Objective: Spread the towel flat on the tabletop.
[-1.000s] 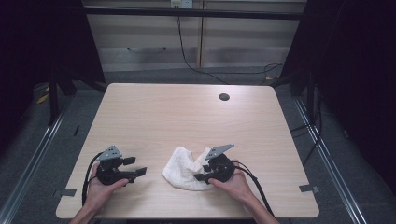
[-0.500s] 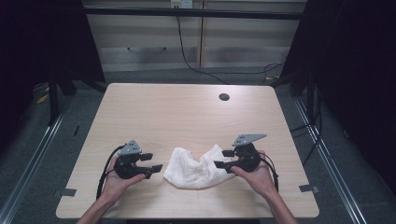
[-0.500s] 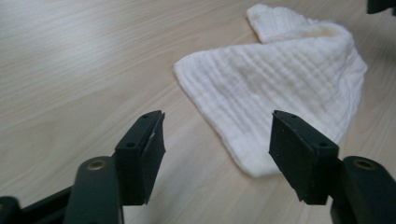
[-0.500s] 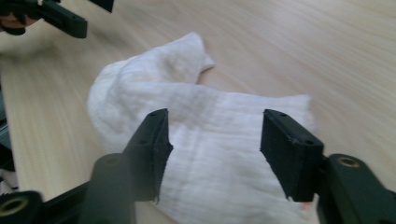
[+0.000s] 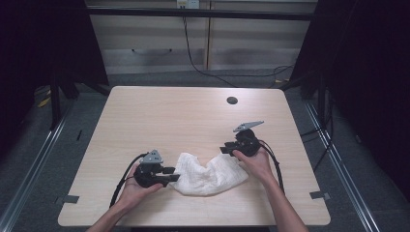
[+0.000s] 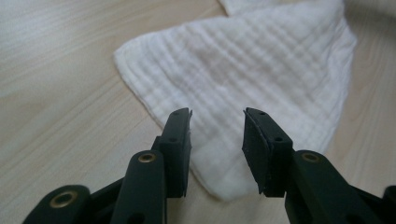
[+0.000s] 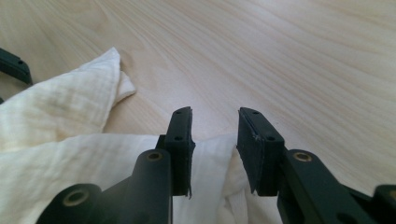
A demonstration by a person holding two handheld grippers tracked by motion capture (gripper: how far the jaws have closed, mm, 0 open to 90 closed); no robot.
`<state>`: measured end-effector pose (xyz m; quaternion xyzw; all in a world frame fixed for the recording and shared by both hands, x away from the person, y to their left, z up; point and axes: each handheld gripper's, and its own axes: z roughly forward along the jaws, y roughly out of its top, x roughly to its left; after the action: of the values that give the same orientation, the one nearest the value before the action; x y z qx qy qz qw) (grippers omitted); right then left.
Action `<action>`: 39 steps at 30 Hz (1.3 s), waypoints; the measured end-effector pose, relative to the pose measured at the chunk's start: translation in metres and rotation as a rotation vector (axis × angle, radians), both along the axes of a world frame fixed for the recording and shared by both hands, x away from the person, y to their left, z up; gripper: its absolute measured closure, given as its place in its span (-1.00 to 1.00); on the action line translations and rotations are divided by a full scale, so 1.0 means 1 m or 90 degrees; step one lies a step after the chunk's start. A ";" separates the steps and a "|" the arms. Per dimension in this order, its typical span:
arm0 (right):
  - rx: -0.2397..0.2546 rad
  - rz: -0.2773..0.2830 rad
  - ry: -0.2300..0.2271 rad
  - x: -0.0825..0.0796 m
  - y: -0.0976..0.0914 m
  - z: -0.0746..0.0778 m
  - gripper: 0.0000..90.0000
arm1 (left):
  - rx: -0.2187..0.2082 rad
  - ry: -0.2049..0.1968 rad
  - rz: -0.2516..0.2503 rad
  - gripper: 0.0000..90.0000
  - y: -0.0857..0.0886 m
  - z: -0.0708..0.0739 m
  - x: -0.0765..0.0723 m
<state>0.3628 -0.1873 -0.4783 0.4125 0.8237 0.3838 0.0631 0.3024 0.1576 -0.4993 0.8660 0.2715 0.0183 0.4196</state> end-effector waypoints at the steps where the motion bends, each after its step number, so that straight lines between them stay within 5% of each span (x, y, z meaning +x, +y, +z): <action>1: 0.004 -0.002 0.005 0.003 0.001 -0.004 0.41 | 0.002 0.000 0.000 0.38 0.000 -0.001 0.000; 12: -0.025 -0.012 0.024 0.008 0.000 -0.020 0.34 | 0.010 -0.007 0.007 0.36 0.003 -0.005 -0.002; 22: -0.005 -0.002 0.019 0.004 0.002 -0.020 0.90 | 0.010 -0.012 0.007 0.36 0.004 -0.005 -0.003; 39: 0.065 -0.032 -0.080 -0.006 -0.014 0.040 0.92 | 0.029 -0.027 0.017 0.37 0.006 -0.004 -0.007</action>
<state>0.3564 -0.2016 -0.4382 0.4107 0.7871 0.4485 0.1030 0.2955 0.1633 -0.5032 0.8711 0.2736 0.0485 0.4050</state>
